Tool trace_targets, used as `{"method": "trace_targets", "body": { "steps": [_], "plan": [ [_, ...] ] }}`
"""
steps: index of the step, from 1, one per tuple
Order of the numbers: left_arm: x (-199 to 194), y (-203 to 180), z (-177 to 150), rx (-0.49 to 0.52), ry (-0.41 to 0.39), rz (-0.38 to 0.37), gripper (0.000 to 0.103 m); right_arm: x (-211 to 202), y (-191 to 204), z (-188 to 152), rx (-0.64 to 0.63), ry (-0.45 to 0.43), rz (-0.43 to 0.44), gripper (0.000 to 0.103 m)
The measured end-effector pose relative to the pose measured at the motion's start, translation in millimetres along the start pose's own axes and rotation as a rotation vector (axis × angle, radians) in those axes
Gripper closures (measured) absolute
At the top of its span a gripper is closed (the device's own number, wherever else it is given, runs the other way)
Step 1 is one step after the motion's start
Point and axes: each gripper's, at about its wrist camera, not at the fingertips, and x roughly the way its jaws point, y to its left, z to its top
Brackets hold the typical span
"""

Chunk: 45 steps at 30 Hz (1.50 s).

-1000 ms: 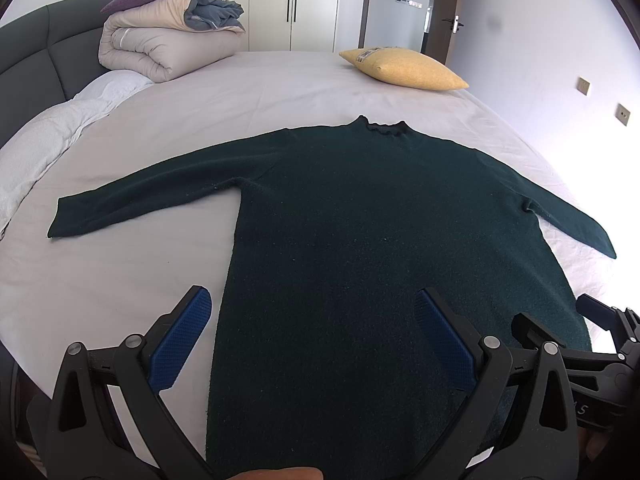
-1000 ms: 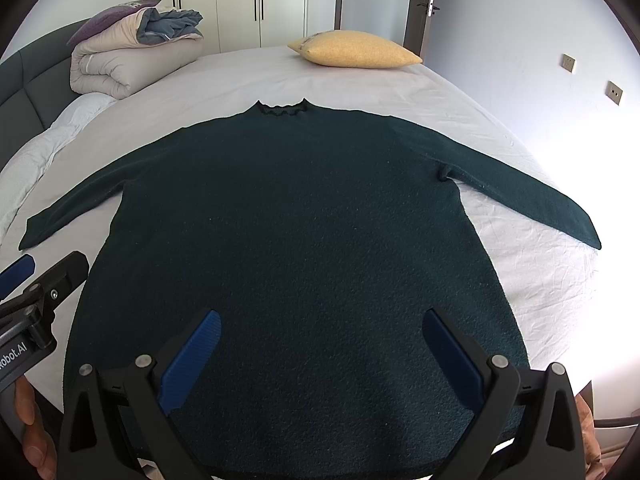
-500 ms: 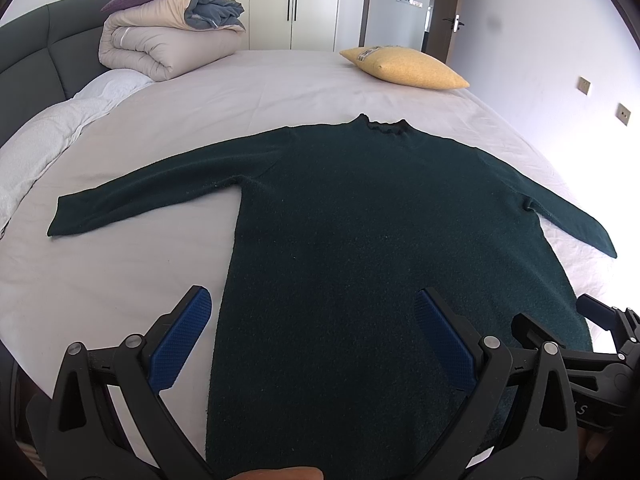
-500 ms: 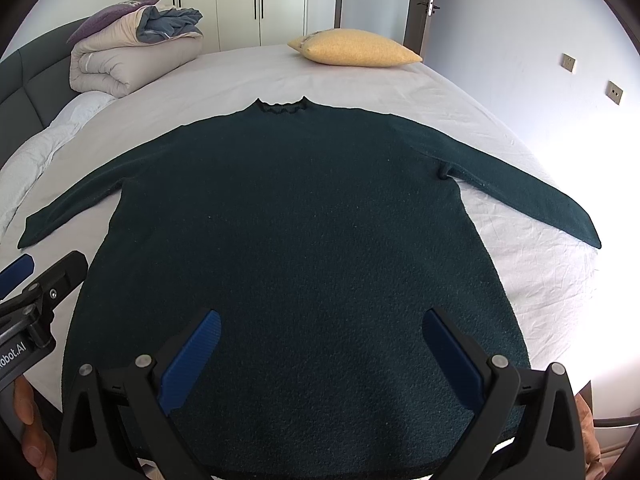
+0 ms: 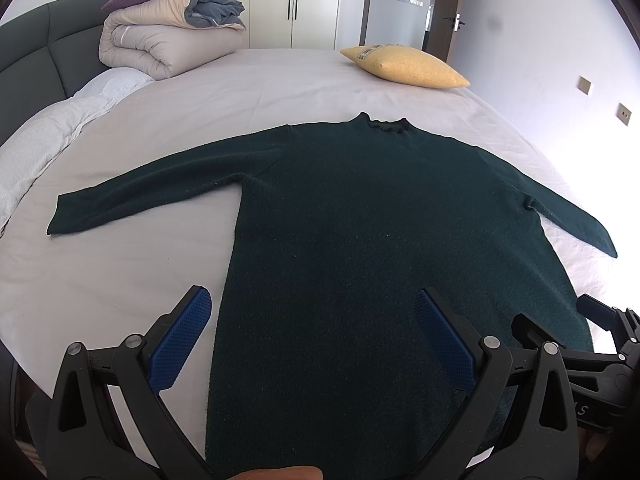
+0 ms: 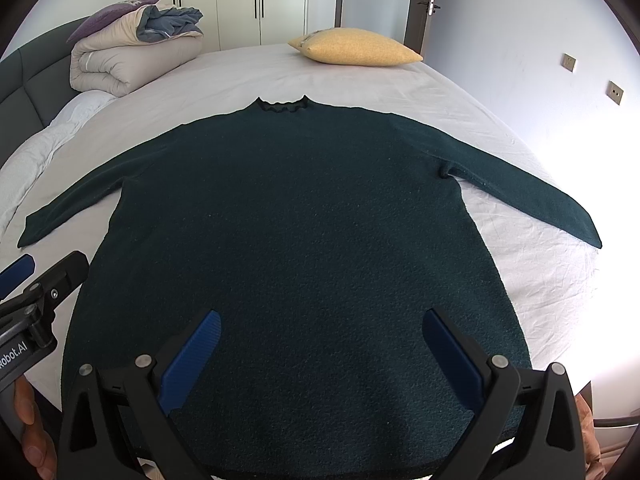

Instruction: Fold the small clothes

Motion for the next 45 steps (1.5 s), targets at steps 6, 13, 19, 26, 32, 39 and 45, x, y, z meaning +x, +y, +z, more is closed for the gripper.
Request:
{"method": "trace_targets", "body": {
  "steps": [6, 13, 19, 26, 32, 39, 45],
  "plan": [
    [0.0, 0.5, -0.2, -0.001, 0.002, -0.001, 0.0, 0.1, 0.1, -0.4, -0.001, 0.002, -0.001, 0.0],
    [3.0, 0.4, -2.0, -0.001, 0.006, -0.001, 0.0, 0.6, 0.4, -0.9, -0.003, 0.004, -0.001, 0.0],
    [9.7, 0.5, -2.6, -0.003, 0.014, -0.001, 0.0, 1.2, 1.6, -2.5, -0.003, 0.009, 0.0, 0.0],
    [17.5, -0.3, -2.2, -0.006, 0.03, 0.002, 0.0, 5.8, 0.4, -3.8, -0.001, 0.023, 0.002, 0.0],
    [26.6, 0.1, -0.8, -0.011, 0.042, 0.006, 0.0, 12.3, -1.3, -4.6, 0.004, 0.039, 0.005, 0.0],
    [41.7, 0.7, 1.1, -0.001, 0.032, -0.007, 0.0, 12.0, -27.2, 2.6, 0.071, -0.028, 0.068, 0.0],
    [63.9, 11.0, 16.5, -0.043, 0.074, -0.128, 0.0, 2.7, -151.1, 23.0, 0.346, -0.169, 0.063, 0.0]
  ]
}}
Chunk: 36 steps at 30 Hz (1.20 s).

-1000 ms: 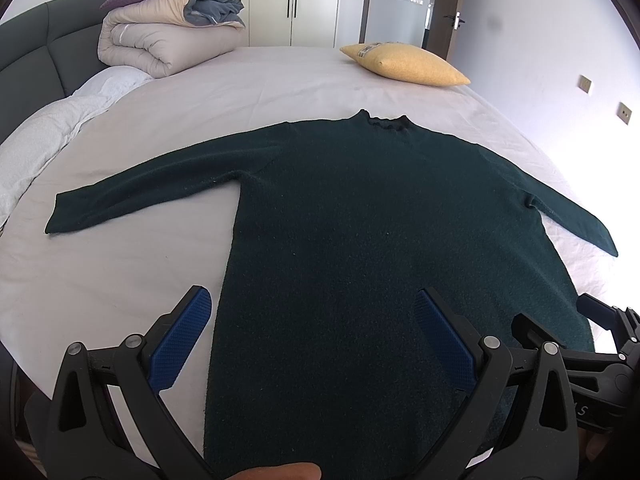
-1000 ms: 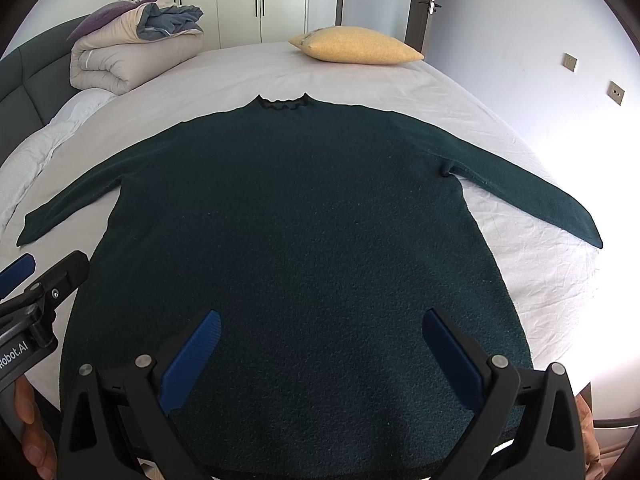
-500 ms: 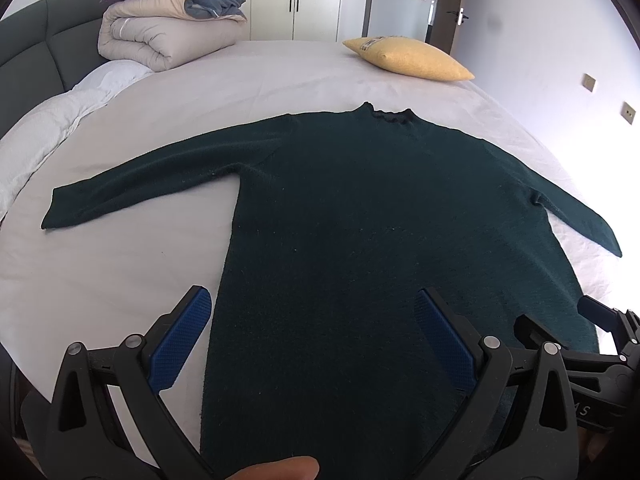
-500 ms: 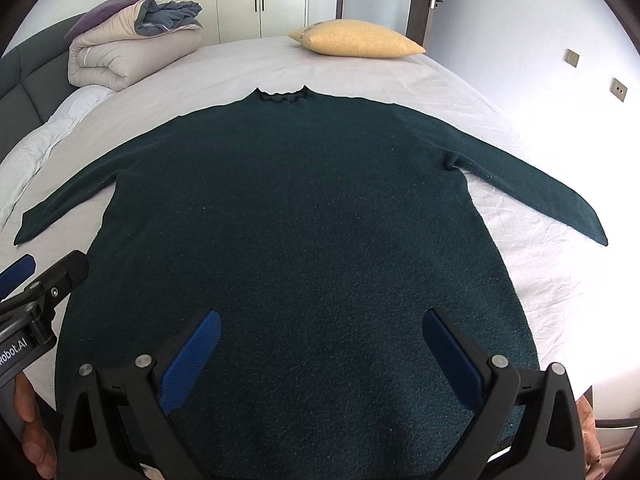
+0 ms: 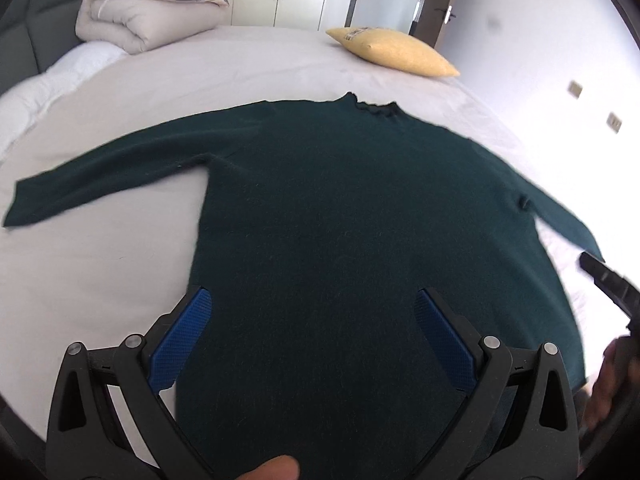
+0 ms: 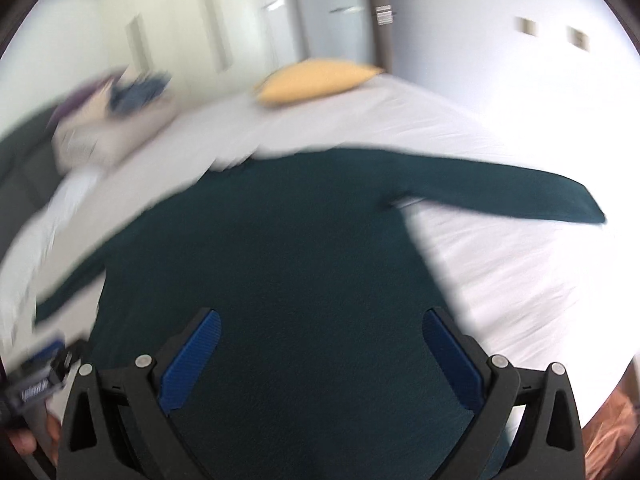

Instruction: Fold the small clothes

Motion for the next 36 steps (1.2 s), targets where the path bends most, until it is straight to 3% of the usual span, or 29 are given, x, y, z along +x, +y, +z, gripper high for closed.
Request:
{"method": "trace_targets", "body": {
  "steps": [5, 9, 13, 19, 22, 27, 32, 36],
  "plan": [
    [1.8, 4.8, 16.0, -0.004, -0.114, 0.001, 0.0, 10.8, -150.7, 42.9, 0.411, -0.044, -0.006, 0.0],
    [16.2, 2.7, 30.8, 0.015, -0.053, -0.014, 0.0, 30.8, -251.4, 49.7, 0.721, -0.072, 0.04, 0.004],
    [27.3, 7.9, 40.7, -0.026, -0.034, 0.018, 0.0, 59.1, -307.2, 42.5, 0.92, -0.062, 0.109, 0.015],
    [50.8, 14.5, 52.6, -0.06, 0.003, -0.031, 0.0, 80.4, -320.2, 58.6, 0.959, -0.152, 0.16, 0.016],
    [61.3, 16.3, 56.3, -0.097, 0.017, -0.07, 0.0, 88.8, -320.7, 69.7, 0.964, -0.163, 0.147, 0.024],
    [67.3, 19.4, 61.0, -0.133, 0.01, -0.127, 0.001, 99.0, -330.4, 78.9, 0.985, -0.166, 0.155, 0.051],
    [71.4, 17.5, 69.0, -0.154, 0.019, -0.183, 0.018, 104.8, -323.5, 87.3, 0.939, -0.137, 0.095, 0.092],
    [76.2, 10.6, 77.9, -0.158, 0.032, -0.214, 0.019, 99.8, -292.9, 106.0, 0.784, -0.122, 0.007, 0.092]
  ]
}}
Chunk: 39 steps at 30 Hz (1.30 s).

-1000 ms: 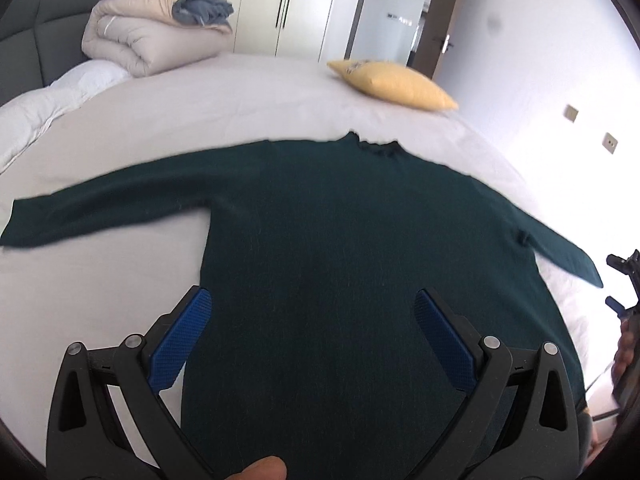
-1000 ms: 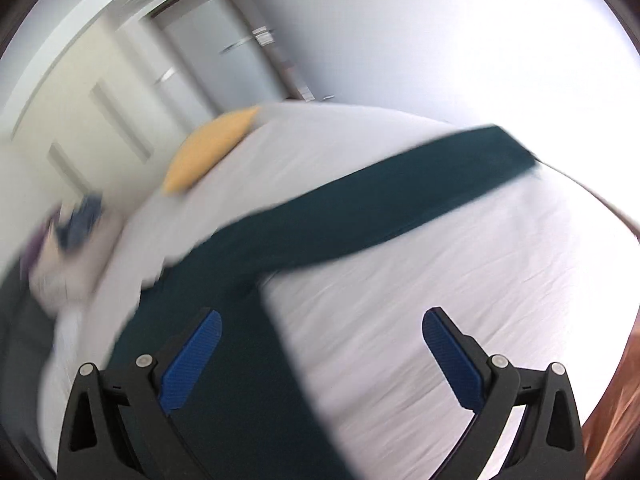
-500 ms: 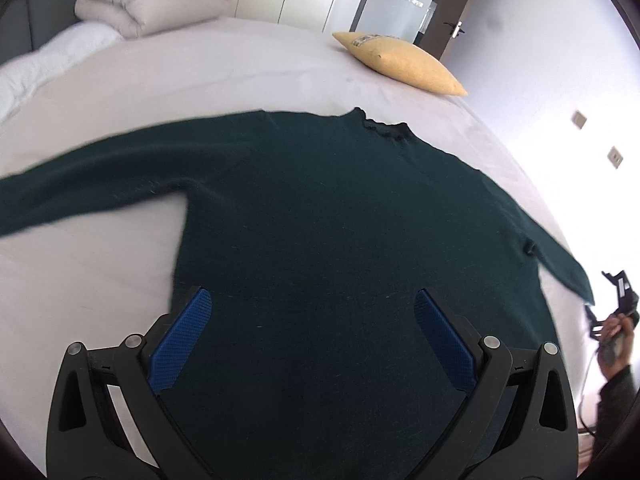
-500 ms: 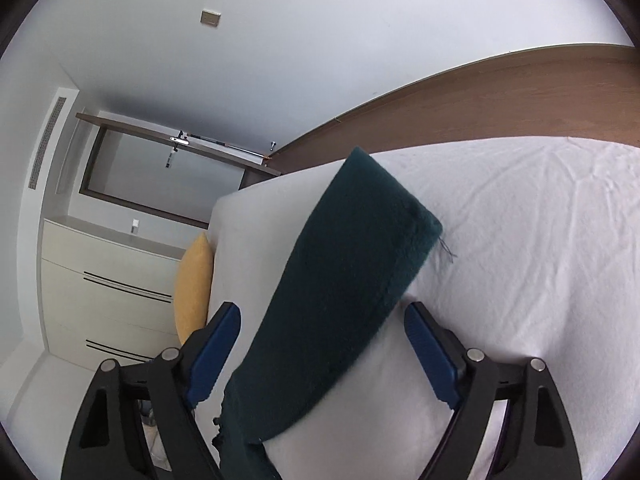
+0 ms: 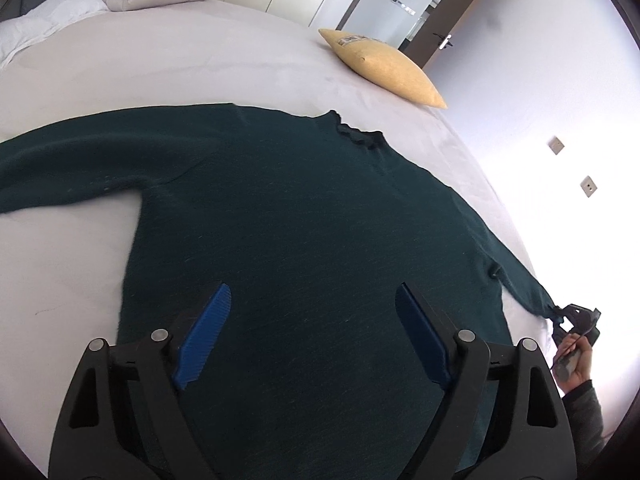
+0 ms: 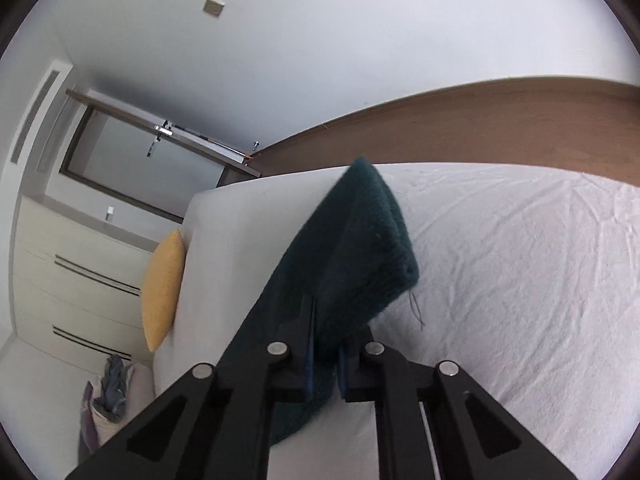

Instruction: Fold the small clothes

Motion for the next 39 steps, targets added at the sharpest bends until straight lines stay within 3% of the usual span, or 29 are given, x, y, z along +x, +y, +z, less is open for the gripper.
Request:
{"method": "trace_targets", "body": {
  "steps": [3, 5, 9, 13, 17, 23, 31, 32, 33, 34, 37, 39],
  "plan": [
    [9.0, -11.0, 13.1, -0.003, 0.004, -0.052, 0.019, 9.0, 62.5, -19.7, -0.206, 0.027, -0.007, 0.093],
    [11.2, -15.3, 20.9, -0.019, 0.001, -0.095, 0.019, 16.5, 123.7, -53.1, -0.422, 0.052, 0.008, 0.093],
    [25.8, -29.1, 44.4, -0.066, 0.013, -0.211, 0.018, 31.8, 239.7, -171.6, -0.886, 0.13, 0.102, 0.094],
    [48.4, -35.7, 58.9, -0.152, 0.073, -0.343, 0.016, 45.5, 291.7, -300.2, -1.284, 0.173, 0.122, 0.094],
    [78.9, -27.7, 60.3, -0.272, 0.159, -0.429, 0.014, 60.1, 294.5, -363.1, -1.438, 0.206, 0.089, 0.094],
    [115.3, -18.3, 60.0, -0.405, 0.251, -0.507, 0.014, 68.1, 277.2, -388.0, -1.541, 0.175, 0.02, 0.094],
    [143.1, -37.2, 71.4, -0.378, 0.331, -0.509, 0.009, 66.8, 274.0, -399.9, -1.594, 0.125, 0.012, 0.094],
    [147.6, -36.2, 71.5, -0.393, 0.337, -0.519, 0.014, 60.2, 271.8, -407.6, -1.6, 0.123, 0.016, 0.094],
    [155.0, -37.3, 70.5, -0.399, 0.343, -0.525, 0.038, 57.5, 270.0, -408.8, -1.604, 0.125, 0.022, 0.094],
    [160.6, -38.8, 70.3, -0.395, 0.357, -0.52, 0.071, 50.0, 264.8, -409.2, -1.604, 0.13, 0.031, 0.094],
    [171.3, -44.1, 74.0, -0.362, 0.371, -0.477, 0.095, 43.4, 265.4, -408.3, -1.58, 0.156, 0.066, 0.086],
    [170.0, -44.4, 76.0, -0.347, 0.364, -0.471, 0.097, 34.9, 262.1, -394.6, -1.494, 0.205, 0.124, 0.07]
  ]
}}
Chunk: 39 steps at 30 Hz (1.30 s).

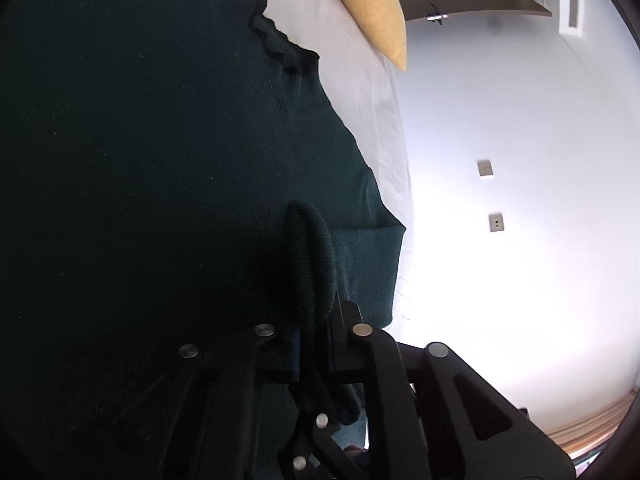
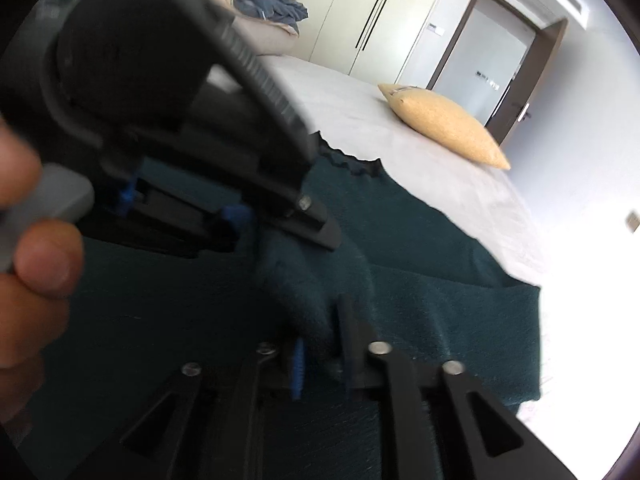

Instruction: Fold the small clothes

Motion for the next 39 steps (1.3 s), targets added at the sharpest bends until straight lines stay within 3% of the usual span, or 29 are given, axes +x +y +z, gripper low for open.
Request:
{"method": "trace_targets", "body": {
  "steps": [2, 5, 11, 17, 22, 27, 39],
  "plan": [
    [-2.5, -0.4, 4.8, 0.011, -0.022, 0.011, 0.097, -12.8, -21.0, -0.2, 0.126, -0.033, 0.081, 0.042],
    [-22.8, -3.3, 17.9, 0.032, -0.084, 0.037, 0.097, -29.1, -70.0, -9.6, 0.376, -0.11, 0.226, 0.031],
    [-77.8, -10.7, 50.6, 0.105, -0.199, 0.124, 0.097, -6.6, -178.0, -55.2, 0.894, -0.115, 0.368, 0.03],
    [-98.6, 15.1, 62.2, 0.078, -0.22, 0.19, 0.097, 16.2, -214.1, -103.8, 1.24, -0.092, 0.425, 0.029],
    [-91.1, 43.7, 71.7, 0.048, -0.209, 0.22, 0.097, 33.9, -223.0, -106.5, 1.28, -0.085, 0.513, 0.029],
    [-87.0, 63.2, 69.0, 0.035, -0.206, 0.236, 0.097, 47.5, -233.1, -107.5, 1.415, -0.108, 0.576, 0.029],
    [-84.6, 95.1, 60.8, 0.02, -0.199, 0.249, 0.095, 41.2, -236.0, -110.3, 1.424, -0.118, 0.543, 0.029]
  ]
}}
